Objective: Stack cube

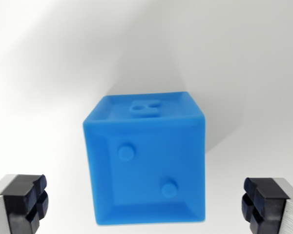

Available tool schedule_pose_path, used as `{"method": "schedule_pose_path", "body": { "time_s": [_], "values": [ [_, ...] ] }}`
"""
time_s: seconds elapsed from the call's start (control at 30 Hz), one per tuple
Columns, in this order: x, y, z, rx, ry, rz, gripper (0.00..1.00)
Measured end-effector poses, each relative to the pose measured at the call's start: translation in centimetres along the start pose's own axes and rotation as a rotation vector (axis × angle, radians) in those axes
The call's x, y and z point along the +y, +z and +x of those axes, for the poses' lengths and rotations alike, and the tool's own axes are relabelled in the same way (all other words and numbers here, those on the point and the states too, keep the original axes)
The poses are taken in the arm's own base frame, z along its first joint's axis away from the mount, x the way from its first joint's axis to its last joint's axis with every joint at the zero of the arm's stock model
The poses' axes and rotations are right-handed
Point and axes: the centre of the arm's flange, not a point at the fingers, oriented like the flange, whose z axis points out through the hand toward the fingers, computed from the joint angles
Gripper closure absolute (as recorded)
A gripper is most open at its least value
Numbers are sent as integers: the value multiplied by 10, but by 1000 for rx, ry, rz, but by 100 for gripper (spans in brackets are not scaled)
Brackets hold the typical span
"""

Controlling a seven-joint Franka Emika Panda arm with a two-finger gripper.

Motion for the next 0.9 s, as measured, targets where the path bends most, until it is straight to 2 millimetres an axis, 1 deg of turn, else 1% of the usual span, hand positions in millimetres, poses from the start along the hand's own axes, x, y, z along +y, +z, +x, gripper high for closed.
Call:
{"method": "schedule_pose_path", "body": {
  "time_s": [0.23, 0.47, 0.63, 0.67, 0.9],
  "values": [
    [0, 24, 0, 0, 0, -1, 0],
    [0, 37, 0, 1, -1, 1, 0],
    [0, 42, 0, 0, -1, 0, 0],
    [0, 42, 0, 0, -1, 0, 100],
    [-1, 42, 0, 0, -1, 1, 100]
  ]
}}
